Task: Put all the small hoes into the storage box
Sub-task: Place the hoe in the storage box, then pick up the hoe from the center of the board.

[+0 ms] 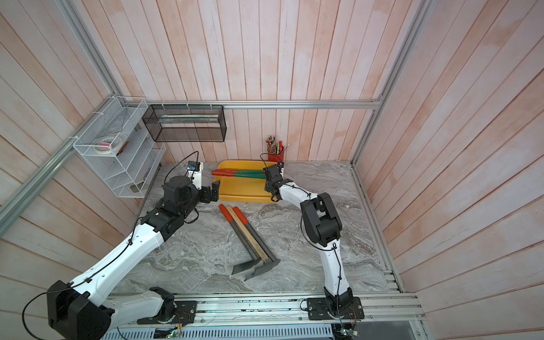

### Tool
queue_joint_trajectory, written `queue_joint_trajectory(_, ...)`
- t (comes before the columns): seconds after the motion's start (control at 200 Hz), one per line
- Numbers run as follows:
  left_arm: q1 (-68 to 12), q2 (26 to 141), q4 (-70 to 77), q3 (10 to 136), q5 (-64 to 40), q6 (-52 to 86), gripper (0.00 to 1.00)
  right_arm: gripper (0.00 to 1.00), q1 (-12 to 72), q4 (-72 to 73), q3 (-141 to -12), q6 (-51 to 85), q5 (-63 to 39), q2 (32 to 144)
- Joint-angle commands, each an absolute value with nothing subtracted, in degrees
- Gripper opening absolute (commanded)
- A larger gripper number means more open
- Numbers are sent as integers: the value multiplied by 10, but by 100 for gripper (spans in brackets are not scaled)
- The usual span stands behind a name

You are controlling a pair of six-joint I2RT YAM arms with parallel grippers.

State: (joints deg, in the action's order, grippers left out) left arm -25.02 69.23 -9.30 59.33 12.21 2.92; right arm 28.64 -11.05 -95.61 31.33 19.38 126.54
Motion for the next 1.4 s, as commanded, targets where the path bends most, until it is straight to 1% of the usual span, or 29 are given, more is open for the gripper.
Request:
queue_joint_trajectory(0.0,-248,698,-98,600,111,39,100,0,279,-61,-962,300,212,1254)
queue_joint_trajectory(0.16,-248,698,-101,602,112,38,100,0,278,-57,-979,273,211,1264)
queue_joint_trajectory(0.2,-248,699,-102,603,111,37,100,7,278,-57,-982,270,208,1264)
queue_joint_trajectory(0.265,-248,697,-101,601,112,38,100,14,278,-56,-983,268,205,1263)
queue_joint_trajectory(0.385,-247,698,-102,600,111,39,100,22,278,-46,-979,264,196,1257)
queue_joint_trajectory(0.47,-248,699,-102,601,109,40,100,29,278,-26,-975,254,174,1247)
queue_joint_trajectory(0.635,-247,695,-100,595,109,40,100,34,277,1,-966,222,167,1198)
queue_joint_trajectory(0.765,-248,704,-88,584,102,40,100,36,284,14,-933,191,162,1125)
queue_joint_trajectory(0.84,-248,711,-76,577,104,40,100,36,291,2,-900,173,128,1070)
queue_joint_trajectory(0.925,-246,710,-43,558,101,59,100,35,308,-16,-833,131,64,1000)
queue_joint_trajectory(1.02,-238,699,18,524,86,83,100,35,336,-63,-748,112,47,922)
queue_joint_trajectory(1.105,-225,701,64,503,65,108,100,35,367,-128,-685,140,52,855)
queue_joint_trajectory(1.23,-213,727,91,500,24,118,100,34,430,-223,-617,231,61,785)
queue_joint_trajectory(1.32,-211,750,92,509,22,126,100,33,481,-270,-586,296,52,761)
queue_joint_trajectory(1.395,-211,762,95,513,23,127,100,32,522,-315,-587,331,42,763)
